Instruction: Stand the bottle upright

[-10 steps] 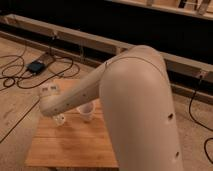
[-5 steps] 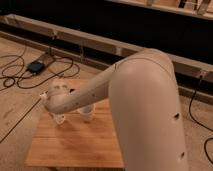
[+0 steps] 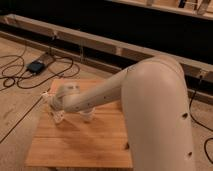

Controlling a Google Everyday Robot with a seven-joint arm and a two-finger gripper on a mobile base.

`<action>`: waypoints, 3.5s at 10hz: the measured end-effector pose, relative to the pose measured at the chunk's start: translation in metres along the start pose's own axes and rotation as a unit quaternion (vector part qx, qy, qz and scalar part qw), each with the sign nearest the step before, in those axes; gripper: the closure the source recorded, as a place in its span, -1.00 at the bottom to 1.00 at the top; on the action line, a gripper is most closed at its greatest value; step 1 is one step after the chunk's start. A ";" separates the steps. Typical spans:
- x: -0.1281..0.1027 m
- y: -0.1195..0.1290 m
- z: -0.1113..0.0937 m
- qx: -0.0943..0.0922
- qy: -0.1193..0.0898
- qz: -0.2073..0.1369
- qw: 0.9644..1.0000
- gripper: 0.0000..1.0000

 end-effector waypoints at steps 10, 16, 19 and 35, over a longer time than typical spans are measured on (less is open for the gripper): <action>0.025 0.010 0.013 0.003 -0.017 -0.093 0.996 0.71; 0.028 0.003 -0.002 0.009 -0.045 -0.083 0.995 0.52; 0.032 0.002 -0.006 0.008 -0.057 -0.080 0.995 0.01; 0.048 -0.011 -0.026 0.058 -0.024 -0.088 0.994 -0.60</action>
